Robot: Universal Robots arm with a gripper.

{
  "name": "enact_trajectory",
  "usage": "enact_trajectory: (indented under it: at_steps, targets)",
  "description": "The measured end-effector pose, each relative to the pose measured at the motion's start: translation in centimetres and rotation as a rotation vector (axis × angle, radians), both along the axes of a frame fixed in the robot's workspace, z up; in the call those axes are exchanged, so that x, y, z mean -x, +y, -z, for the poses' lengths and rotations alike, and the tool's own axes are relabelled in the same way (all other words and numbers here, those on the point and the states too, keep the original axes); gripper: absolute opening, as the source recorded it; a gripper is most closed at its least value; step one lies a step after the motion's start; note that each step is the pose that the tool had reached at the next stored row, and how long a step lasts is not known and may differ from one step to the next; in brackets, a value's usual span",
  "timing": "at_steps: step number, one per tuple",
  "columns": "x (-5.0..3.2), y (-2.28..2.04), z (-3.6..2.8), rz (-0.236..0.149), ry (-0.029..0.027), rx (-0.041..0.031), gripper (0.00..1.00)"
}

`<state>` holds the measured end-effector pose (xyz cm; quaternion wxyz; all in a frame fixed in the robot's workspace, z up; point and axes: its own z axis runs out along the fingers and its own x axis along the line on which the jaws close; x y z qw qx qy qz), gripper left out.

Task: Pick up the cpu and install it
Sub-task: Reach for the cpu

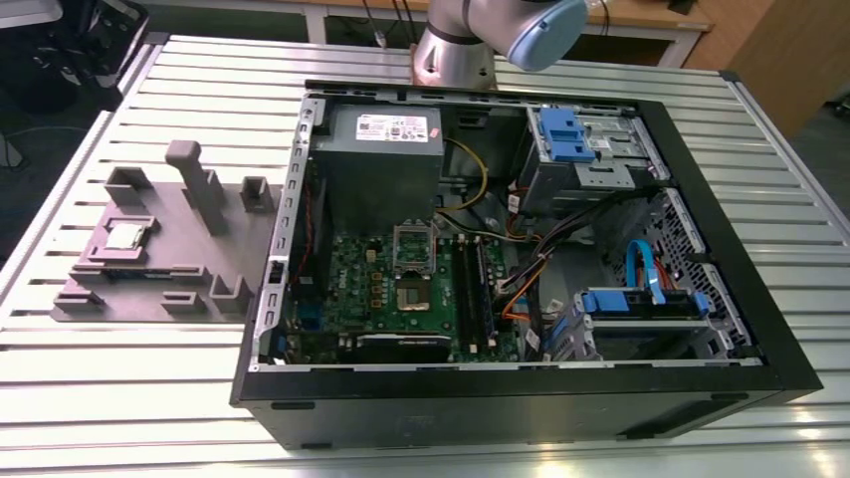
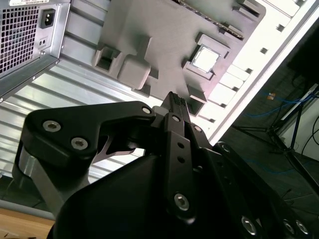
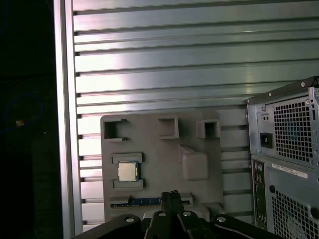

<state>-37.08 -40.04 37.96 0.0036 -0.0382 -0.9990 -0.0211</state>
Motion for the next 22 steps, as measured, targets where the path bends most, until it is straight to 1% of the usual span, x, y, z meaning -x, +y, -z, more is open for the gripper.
enact_trajectory:
  at_steps: [6, 12, 15, 22]
  targets:
    - [0.15, 0.00, 0.00, 0.000, 0.0000, 0.0000, 0.10]
    - [0.62, 0.00, 0.03, 0.000, 0.0000, 0.0000, 0.10]
    - [1.18, 0.00, 0.06, 0.000, -0.0001, 0.0004, 0.10]
    - [3.04, 0.00, 0.16, 0.000, 0.0000, 0.0008, 0.10]
